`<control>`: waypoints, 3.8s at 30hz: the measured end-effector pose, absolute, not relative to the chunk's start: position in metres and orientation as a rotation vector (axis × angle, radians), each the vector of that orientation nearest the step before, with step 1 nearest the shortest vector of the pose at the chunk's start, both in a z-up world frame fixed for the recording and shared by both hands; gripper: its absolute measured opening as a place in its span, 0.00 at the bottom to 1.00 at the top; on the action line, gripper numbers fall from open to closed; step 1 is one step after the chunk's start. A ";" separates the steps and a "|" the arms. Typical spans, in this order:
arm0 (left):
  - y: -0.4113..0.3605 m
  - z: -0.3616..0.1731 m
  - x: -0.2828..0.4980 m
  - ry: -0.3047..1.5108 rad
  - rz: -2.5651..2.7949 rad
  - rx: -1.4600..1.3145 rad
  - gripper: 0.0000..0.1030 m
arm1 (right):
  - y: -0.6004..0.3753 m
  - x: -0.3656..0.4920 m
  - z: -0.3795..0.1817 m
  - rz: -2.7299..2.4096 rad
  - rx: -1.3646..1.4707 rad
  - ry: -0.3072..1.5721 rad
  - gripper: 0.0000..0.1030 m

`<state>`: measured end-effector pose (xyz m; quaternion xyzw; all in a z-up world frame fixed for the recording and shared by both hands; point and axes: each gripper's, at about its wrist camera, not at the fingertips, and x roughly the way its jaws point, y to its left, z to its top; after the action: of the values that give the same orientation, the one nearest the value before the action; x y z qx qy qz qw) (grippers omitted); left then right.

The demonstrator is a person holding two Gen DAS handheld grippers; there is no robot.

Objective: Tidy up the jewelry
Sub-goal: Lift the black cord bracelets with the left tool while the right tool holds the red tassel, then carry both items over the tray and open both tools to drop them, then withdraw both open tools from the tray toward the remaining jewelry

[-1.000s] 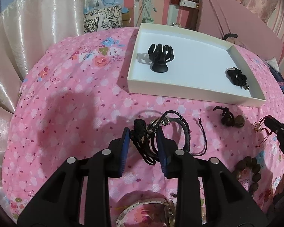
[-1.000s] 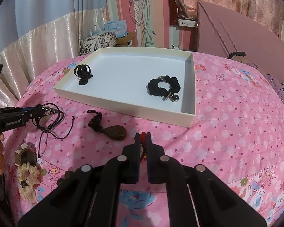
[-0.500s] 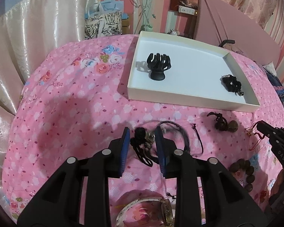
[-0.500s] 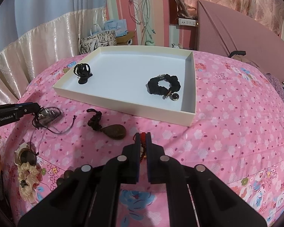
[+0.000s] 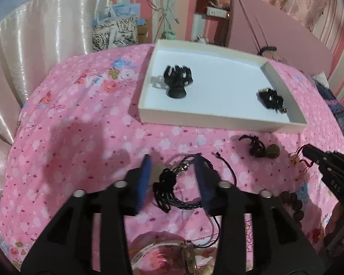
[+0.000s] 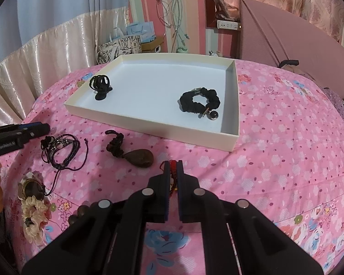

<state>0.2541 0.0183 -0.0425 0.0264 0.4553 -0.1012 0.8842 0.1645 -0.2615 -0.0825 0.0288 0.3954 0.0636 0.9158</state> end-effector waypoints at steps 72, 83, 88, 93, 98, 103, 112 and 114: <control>-0.081 0.024 0.401 0.816 -0.295 0.047 0.01 | -0.263 0.337 -0.018 0.047 0.070 0.697 0.04; -0.094 -0.040 0.434 0.955 -0.253 0.112 0.01 | -0.275 0.369 -0.073 -0.005 0.059 0.861 0.05; -0.090 -0.041 0.432 0.955 -0.240 0.114 0.01 | -0.278 0.373 -0.089 -0.005 0.070 0.902 0.06; -0.088 -0.033 0.425 0.955 -0.230 0.129 0.14 | -0.282 0.371 -0.091 -0.008 0.101 0.916 0.17; -0.080 -0.002 0.401 0.887 -0.216 0.146 0.49 | -0.282 0.350 -0.066 -0.005 0.107 0.862 0.43; -0.059 0.039 0.365 0.818 -0.215 0.127 0.72 | -0.277 0.312 -0.028 0.001 0.075 0.784 0.54; -0.004 0.041 0.288 0.798 -0.179 0.081 0.92 | -0.253 0.221 -0.010 0.071 0.019 0.717 0.68; 0.003 0.025 0.277 0.825 -0.165 0.082 0.92 | -0.247 0.208 -0.017 0.087 0.007 0.721 0.68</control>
<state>0.2768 0.0034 0.0250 0.0398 0.4005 -0.0799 0.9119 0.2078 -0.2466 -0.0165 0.0035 0.3526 0.0426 0.9348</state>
